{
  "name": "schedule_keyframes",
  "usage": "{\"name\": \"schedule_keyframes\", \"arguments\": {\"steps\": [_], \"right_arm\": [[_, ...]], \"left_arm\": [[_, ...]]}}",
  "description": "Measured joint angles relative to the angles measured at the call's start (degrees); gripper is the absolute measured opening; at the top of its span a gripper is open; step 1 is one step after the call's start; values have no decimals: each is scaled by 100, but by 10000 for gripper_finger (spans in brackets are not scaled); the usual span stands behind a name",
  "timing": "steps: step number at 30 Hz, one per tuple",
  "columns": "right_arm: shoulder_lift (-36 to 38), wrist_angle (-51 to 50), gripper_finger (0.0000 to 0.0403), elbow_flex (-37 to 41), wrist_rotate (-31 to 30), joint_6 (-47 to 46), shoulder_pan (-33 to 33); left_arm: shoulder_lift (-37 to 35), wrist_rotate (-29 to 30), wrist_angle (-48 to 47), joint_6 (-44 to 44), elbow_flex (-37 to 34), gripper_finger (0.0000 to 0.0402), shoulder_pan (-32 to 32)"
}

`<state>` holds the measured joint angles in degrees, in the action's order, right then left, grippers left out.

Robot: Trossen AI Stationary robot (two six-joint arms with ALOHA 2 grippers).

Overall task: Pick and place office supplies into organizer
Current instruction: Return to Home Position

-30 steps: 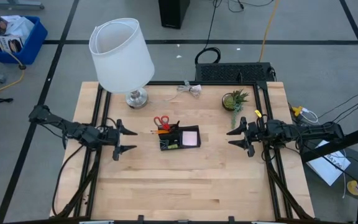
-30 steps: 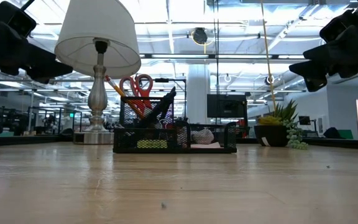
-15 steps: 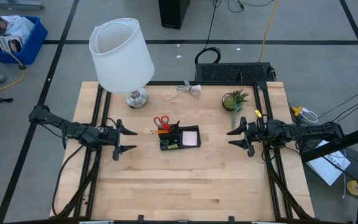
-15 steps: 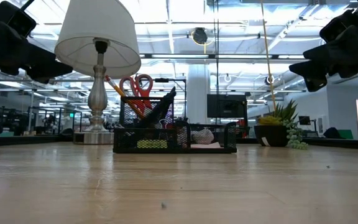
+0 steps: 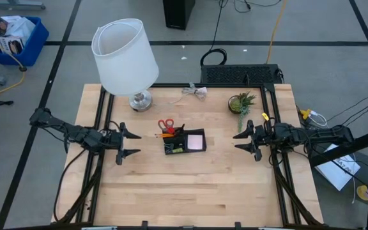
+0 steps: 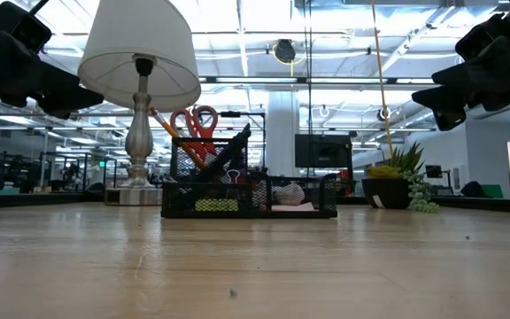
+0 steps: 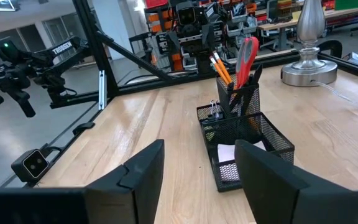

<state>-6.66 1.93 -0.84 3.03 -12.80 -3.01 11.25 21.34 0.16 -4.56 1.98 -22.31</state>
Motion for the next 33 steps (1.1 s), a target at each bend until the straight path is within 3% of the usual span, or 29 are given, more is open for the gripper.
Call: {"name": "schedule_keyframes", "arguments": {"steps": [33], "right_arm": [[-1, 1, 189, 0, 0, 0, 0]], "left_arm": [[0, 2, 4, -22, 0, 274, 0]]}}
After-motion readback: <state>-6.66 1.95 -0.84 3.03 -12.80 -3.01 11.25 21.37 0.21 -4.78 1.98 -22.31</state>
